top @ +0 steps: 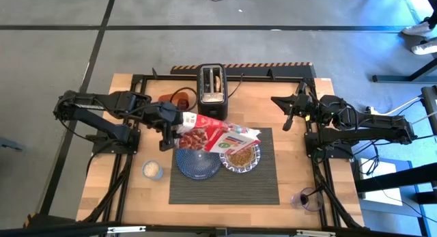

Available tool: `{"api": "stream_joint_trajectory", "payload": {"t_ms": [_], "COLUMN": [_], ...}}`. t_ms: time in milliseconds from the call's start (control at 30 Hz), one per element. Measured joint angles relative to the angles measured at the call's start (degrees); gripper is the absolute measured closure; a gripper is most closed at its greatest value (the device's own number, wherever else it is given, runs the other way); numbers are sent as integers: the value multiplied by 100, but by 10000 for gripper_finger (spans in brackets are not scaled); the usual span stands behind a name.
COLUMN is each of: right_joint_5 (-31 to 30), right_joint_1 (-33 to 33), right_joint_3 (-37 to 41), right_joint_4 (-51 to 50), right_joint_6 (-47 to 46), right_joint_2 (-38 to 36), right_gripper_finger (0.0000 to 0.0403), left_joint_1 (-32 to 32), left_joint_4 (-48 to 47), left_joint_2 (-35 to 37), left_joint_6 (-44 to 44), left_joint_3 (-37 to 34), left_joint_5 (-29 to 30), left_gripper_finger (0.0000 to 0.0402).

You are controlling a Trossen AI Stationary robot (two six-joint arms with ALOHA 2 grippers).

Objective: Arrange a breakfast setting
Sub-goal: Pour the cereal into the blue patterned bowl from the cereal box

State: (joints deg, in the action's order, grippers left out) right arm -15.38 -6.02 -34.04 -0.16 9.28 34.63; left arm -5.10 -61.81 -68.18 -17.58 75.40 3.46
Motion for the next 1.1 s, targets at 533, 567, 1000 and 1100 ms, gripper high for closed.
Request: {"api": "stream_joint_trajectory", "payload": {"t_ms": [533, 567, 1000, 1100], "right_joint_5": [0, -1, -55, -55], "right_joint_1": [0, 0, 0, 0], "right_joint_3": [0, 0, 0, 0], "right_joint_4": [-1, 0, 8, 10], "right_joint_6": [0, -1, -26, -114], "right_joint_2": [-2, -1, -2, -2], "right_gripper_finger": [403, 403, 403, 403], "left_joint_1": [9, 6, 3, 2], "left_joint_4": [-34, -36, 402, 574], "left_joint_2": [141, 188, 1187, 1408], "left_joint_6": [13, 13, 12, 37], "left_joint_3": [4, 4, -790, -1095], "left_joint_5": [8, -3, -52, -124], "left_gripper_finger": [235, 235, 235, 235]}}
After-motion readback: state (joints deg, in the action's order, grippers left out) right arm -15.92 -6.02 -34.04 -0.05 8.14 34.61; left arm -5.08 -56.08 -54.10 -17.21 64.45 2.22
